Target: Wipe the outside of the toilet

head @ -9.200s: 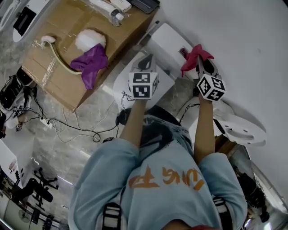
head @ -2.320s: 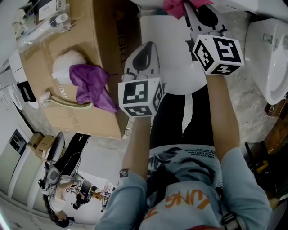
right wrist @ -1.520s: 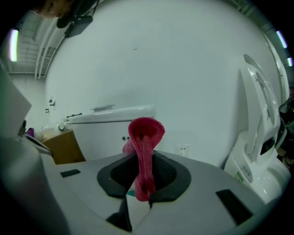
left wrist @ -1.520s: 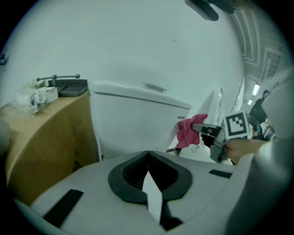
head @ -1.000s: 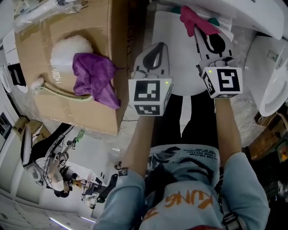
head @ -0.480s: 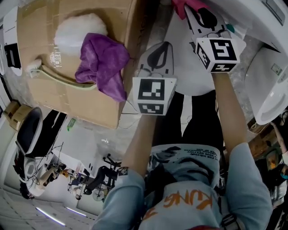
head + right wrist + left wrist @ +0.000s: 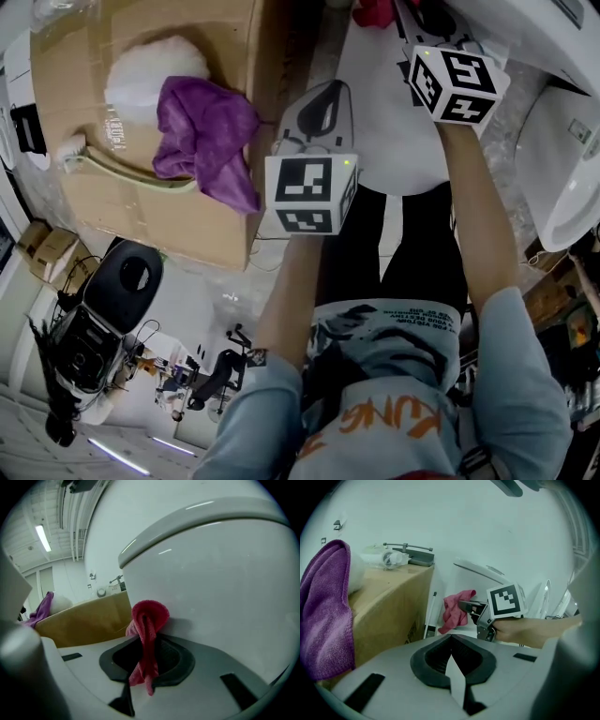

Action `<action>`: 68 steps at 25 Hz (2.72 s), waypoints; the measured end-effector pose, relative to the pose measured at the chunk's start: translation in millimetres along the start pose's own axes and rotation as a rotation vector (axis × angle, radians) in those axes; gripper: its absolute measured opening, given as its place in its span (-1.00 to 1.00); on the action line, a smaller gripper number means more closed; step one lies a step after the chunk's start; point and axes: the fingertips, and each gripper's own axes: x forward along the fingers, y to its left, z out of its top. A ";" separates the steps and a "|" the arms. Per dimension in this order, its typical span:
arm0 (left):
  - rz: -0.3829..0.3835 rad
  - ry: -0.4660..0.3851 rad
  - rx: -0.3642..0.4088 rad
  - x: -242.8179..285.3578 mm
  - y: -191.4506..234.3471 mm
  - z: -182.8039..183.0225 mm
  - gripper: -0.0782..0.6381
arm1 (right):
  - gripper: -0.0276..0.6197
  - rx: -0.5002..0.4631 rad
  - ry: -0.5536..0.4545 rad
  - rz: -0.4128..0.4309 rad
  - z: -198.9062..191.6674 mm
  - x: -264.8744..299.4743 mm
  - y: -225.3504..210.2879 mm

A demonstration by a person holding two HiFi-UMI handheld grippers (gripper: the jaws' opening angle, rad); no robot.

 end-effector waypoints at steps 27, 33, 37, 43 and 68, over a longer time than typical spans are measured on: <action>-0.162 0.081 0.188 37.2 -107.8 -2.3 -0.71 | -0.66 0.227 -0.036 -0.430 -47.9 -158.8 -188.4; -0.182 0.095 0.197 44.8 -126.3 -2.4 -0.71 | -0.66 0.274 -0.034 -0.505 -58.6 -185.8 -225.4; -0.181 0.094 0.185 48.1 -129.8 -3.2 -0.71 | -0.66 0.283 -0.031 -0.510 -60.7 -193.5 -229.4; -0.162 0.086 0.145 45.8 -120.0 -3.0 -0.71 | -0.66 0.258 -0.036 -0.415 -44.8 -191.7 -180.9; 0.006 0.083 -0.075 16.5 6.5 -39.1 -0.71 | -0.66 -0.136 0.266 0.085 -86.5 47.6 25.8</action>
